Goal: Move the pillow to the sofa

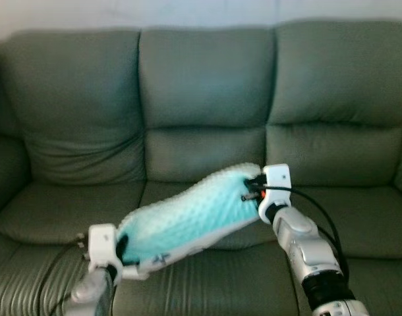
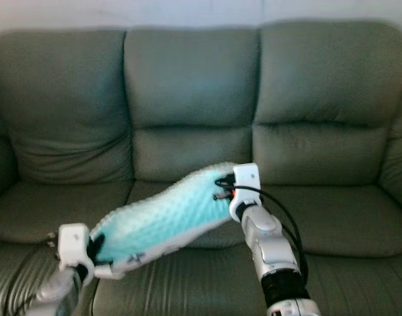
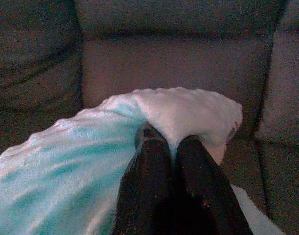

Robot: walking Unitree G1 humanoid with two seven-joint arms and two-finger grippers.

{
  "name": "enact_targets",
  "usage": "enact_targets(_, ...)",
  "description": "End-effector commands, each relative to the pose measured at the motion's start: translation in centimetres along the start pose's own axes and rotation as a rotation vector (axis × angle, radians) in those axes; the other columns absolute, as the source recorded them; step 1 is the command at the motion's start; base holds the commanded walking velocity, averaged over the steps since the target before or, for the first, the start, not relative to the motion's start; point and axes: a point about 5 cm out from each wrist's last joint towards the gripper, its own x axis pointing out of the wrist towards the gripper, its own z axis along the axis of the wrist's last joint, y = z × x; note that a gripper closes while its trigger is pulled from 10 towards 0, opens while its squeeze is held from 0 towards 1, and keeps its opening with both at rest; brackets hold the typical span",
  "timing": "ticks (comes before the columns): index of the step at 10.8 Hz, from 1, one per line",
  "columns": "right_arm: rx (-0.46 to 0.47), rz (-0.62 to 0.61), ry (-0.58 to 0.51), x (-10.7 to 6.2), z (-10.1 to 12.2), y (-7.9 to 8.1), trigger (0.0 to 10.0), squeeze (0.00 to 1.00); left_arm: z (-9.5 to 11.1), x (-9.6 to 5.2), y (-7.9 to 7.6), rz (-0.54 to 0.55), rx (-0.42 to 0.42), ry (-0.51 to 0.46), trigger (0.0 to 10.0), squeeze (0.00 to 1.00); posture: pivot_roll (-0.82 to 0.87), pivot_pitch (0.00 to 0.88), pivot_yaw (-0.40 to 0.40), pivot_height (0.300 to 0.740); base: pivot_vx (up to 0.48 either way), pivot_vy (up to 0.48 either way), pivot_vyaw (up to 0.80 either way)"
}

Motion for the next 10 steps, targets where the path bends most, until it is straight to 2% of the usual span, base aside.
enact_targets(1,0.013,-0.042,-0.04,0.2,0.9,-0.8,10.0,0.0,-0.1,0.0,0.7,0.001,0.056,0.002,10.0,0.0,-0.24,0.019,0.047,0.74,0.0,0.0,0.0)
enact_targets(3,0.007,-0.089,0.046,-0.3,-1.6,-2.2,10.0,0.0,-0.3,0.6,0.9,0.02,0.055,0.019,10.0,0.0,-0.24,0.044,0.05,0.74,0.0,0.0,0.0)
enact_targets(4,0.038,-0.138,0.095,-1.0,-3.3,-3.1,10.0,0.0,0.1,1.3,0.4,-0.003,0.075,0.019,10.0,0.0,-0.25,0.067,0.056,0.74,0.0,0.0,0.0)
enact_targets(6,0.033,-0.143,0.114,-1.7,-4.3,-3.3,10.0,0.0,0.3,1.6,-0.3,-0.031,0.111,0.014,10.0,0.0,-0.26,0.101,0.07,0.74,0.0,0.0,0.0)
enact_targets(7,0.039,-0.166,0.146,-3.2,-6.2,-3.8,10.0,0.0,0.8,2.2,-1.5,-0.073,0.139,-0.006,10.0,0.0,-0.28,0.162,0.103,0.74,0.0,0.0,0.0)
enact_targets(9,0.028,-0.183,0.121,-3.9,-6.7,-3.9,10.0,0.0,1.2,2.5,-2.3,-0.066,0.18,-0.031,10.0,0.0,-0.28,0.208,0.122,0.74,0.0,0.0,0.0)
enact_targets(10,0.007,-0.206,0.103,-3.8,-6.6,-3.9,10.0,0.0,1.6,2.7,-2.4,-0.049,0.161,-0.045,10.0,0.0,-0.28,0.232,0.129,0.74,0.0,0.0,0.0)
